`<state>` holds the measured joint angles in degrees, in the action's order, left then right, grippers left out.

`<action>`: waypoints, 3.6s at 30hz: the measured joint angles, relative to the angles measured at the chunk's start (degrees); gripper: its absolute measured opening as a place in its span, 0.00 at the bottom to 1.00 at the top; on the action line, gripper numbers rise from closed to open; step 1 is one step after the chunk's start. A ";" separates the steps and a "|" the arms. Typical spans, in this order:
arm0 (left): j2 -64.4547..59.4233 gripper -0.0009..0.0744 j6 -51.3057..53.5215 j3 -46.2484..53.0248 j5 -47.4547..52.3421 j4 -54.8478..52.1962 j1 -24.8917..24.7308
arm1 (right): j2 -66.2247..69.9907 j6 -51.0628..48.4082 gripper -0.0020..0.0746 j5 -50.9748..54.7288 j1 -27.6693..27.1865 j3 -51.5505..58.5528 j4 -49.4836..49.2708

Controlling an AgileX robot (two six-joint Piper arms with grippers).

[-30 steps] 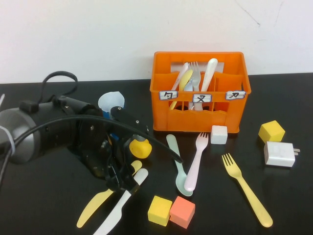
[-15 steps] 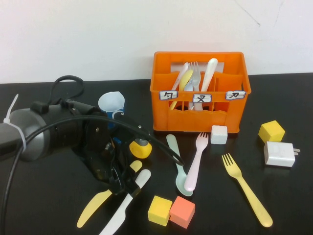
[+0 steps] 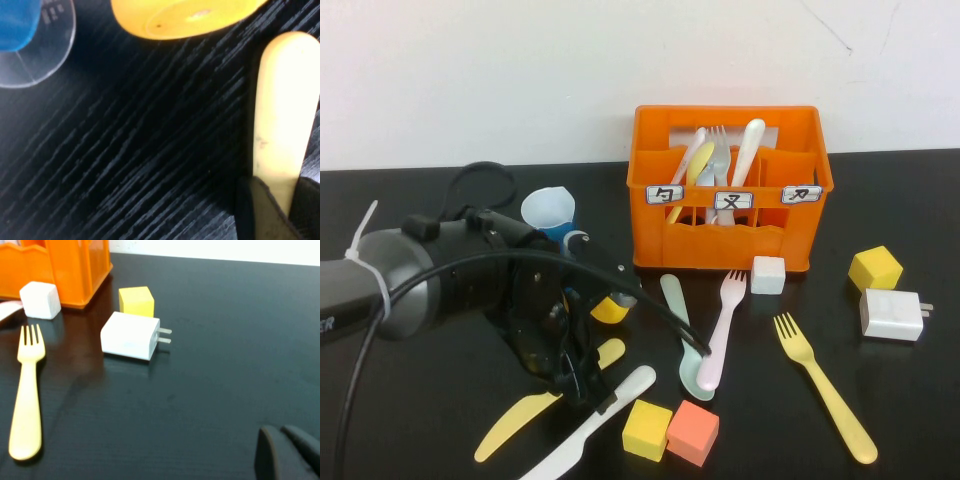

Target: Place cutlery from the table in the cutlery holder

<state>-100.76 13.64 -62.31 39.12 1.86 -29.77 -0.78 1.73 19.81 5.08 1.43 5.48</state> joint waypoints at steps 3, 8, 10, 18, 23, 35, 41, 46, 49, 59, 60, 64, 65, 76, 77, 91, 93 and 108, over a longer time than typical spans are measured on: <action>1.56 0.16 -0.42 0.71 0.40 -1.24 -0.71 | 0.00 0.00 0.02 0.00 0.00 0.00 0.00; 8.17 0.16 -2.63 3.62 -2.95 -2.54 -1.54 | 0.00 0.00 0.02 0.00 0.00 0.00 0.00; 11.74 0.16 -3.66 5.55 -5.95 -2.68 -1.54 | 0.00 0.00 0.02 0.00 0.00 0.00 0.00; 25.07 0.16 -7.98 18.07 -29.06 -2.53 -1.54 | 0.00 0.00 0.02 0.00 0.00 0.00 0.00; 30.32 0.16 -11.84 26.99 -52.69 -2.53 -1.54 | 0.00 0.00 0.02 0.00 0.00 0.00 0.00; 28.58 0.15 -26.58 27.74 -83.08 -8.59 -1.54 | 0.00 0.00 0.02 0.00 0.00 0.00 0.00; 20.07 0.16 -32.28 18.77 -84.48 -13.41 -2.69 | 0.00 0.00 0.02 0.00 0.00 0.00 0.00; 10.43 0.16 -33.44 7.71 -84.88 -15.77 -4.98 | 0.00 0.00 0.02 0.00 0.00 0.00 0.00; 4.42 0.16 -33.44 0.84 -84.88 -16.76 -6.19 | 0.00 0.00 0.02 0.00 0.00 0.00 0.00; -12.79 0.16 -33.44 -16.81 -83.59 -18.22 -6.66 | 0.00 0.00 0.02 0.00 0.00 0.00 0.00; -13.84 0.16 -33.44 -17.83 -83.32 -18.22 -6.66 | 0.00 0.00 0.02 0.00 0.00 0.00 0.00; -16.22 0.15 -31.91 -20.11 -81.01 -18.33 -6.66 | 0.00 0.00 0.02 0.00 0.00 0.00 0.00; -16.48 0.16 -31.70 -20.21 -80.55 -18.33 -6.66 | 0.00 0.00 0.02 0.00 0.00 0.00 0.00; -16.31 0.36 -31.06 -20.44 -76.88 -17.86 -6.66 | 0.00 0.00 0.02 0.00 0.00 0.00 0.00; -16.02 0.36 -31.06 -20.44 -76.55 -18.16 -6.66 | 0.00 0.00 0.02 0.00 0.00 0.00 0.00; 9.63 0.03 -68.74 -12.87 -50.50 -59.54 -6.80 | 0.00 0.00 0.02 0.00 0.00 0.00 0.00; 14.90 0.02 -74.35 -8.78 -51.53 -65.39 -6.80 | 0.00 0.00 0.02 0.00 0.00 0.00 0.00; 40.41 0.01 -90.40 18.81 -45.92 -83.28 -6.80 | 0.00 0.00 0.02 0.00 0.00 0.00 0.00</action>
<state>-60.34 -76.76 -43.51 -6.80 -81.42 -36.58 -0.78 1.73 19.81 5.08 1.43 5.48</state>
